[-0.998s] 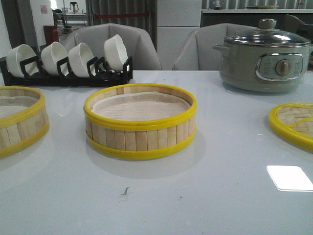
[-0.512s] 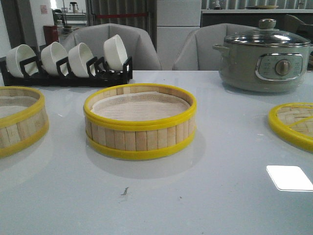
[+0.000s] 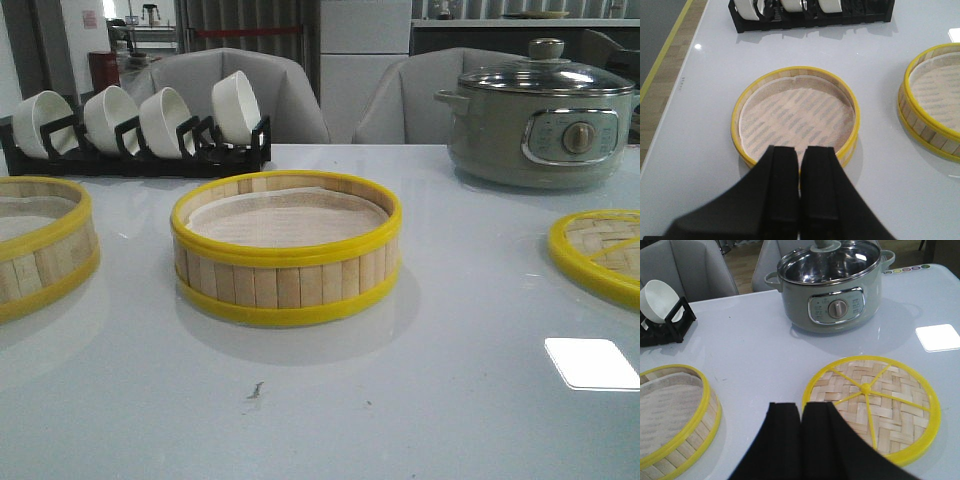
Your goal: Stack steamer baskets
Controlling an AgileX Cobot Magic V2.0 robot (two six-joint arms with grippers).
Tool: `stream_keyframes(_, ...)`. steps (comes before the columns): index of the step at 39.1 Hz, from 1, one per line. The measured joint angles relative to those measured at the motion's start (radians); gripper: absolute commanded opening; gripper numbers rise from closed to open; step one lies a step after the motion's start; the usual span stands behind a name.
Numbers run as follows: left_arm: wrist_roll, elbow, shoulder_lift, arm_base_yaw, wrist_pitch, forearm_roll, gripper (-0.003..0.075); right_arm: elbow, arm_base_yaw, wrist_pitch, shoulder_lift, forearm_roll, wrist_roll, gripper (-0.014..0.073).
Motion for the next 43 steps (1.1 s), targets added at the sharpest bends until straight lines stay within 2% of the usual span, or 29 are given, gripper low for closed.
stream_keyframes(9, 0.000, 0.000, 0.000, 0.000, 0.000, -0.008, 0.0095, 0.000, 0.000, -0.012, 0.000, -0.001, 0.000, 0.0052)
stream_keyframes(12, 0.000, 0.000, 0.000, 0.000, 0.000, -0.024, 0.0095, 0.000, 0.000, 0.015, 0.000, -0.002, 0.000, 0.0083)
stream_keyframes(14, 0.000, 0.000, 0.000, 0.000, 0.000, -0.032, 0.0095, 0.000, 0.000, 0.048, 0.002, -0.007, 0.000, 0.0135)
stream_keyframes(19, 0.000, 0.000, 0.000, 0.000, 0.000, -0.055, 0.0095, 0.000, 0.000, 0.107, 0.005, -0.044, -0.011, 0.0347)
stream_keyframes(22, 0.000, 0.000, 0.000, 0.000, 0.000, -0.067, 0.0095, 0.000, 0.000, 0.110, 0.006, -0.078, -0.011, 0.0418)
stream_keyframes(35, 0.000, 0.000, 0.000, 0.000, -0.010, -0.098, 0.0095, 0.000, 0.000, 0.084, 0.006, -0.161, -0.011, 0.0412)
stream_keyframes(43, 0.000, 0.000, 0.000, 0.000, -0.031, -0.100, 0.0095, 0.000, 0.000, -0.032, 0.006, -0.163, -0.011, 0.0412)
